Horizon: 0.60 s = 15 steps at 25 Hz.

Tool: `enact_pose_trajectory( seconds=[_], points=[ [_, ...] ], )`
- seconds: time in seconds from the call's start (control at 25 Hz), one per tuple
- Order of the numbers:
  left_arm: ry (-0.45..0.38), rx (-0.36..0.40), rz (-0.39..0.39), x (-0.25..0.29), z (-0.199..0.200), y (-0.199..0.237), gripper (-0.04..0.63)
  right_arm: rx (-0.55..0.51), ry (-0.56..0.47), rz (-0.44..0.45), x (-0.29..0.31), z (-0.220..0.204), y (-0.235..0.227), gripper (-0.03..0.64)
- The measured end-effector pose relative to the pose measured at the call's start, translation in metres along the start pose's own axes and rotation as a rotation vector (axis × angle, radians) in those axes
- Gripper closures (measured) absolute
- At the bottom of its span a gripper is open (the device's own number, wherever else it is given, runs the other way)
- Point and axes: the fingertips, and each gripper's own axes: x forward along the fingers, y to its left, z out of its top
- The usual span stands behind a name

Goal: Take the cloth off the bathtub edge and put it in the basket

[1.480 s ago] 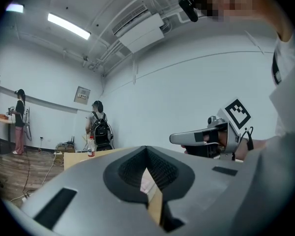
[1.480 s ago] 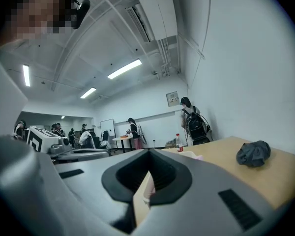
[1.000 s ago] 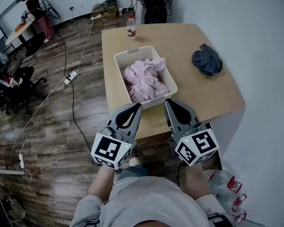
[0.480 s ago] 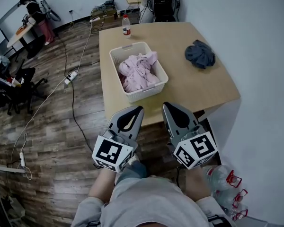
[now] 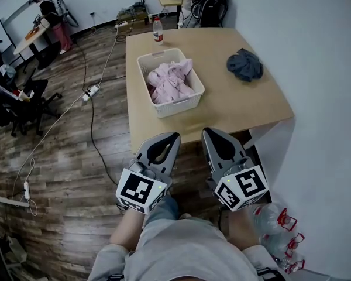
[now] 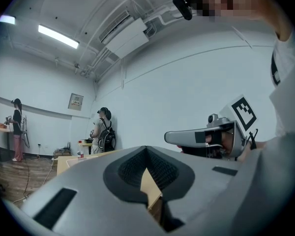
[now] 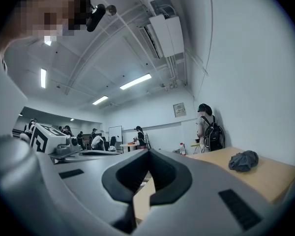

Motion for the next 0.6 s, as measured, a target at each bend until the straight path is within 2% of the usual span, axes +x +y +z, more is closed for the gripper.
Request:
enact_pose_trajectory(
  seconds=[0.6],
  points=[
    [-0.01, 0.011, 0.026, -0.011, 0.006, -0.014, 0.598, -0.015, -0.015, 0.01, -0.018, 0.006, 0.009, 0.607]
  ],
)
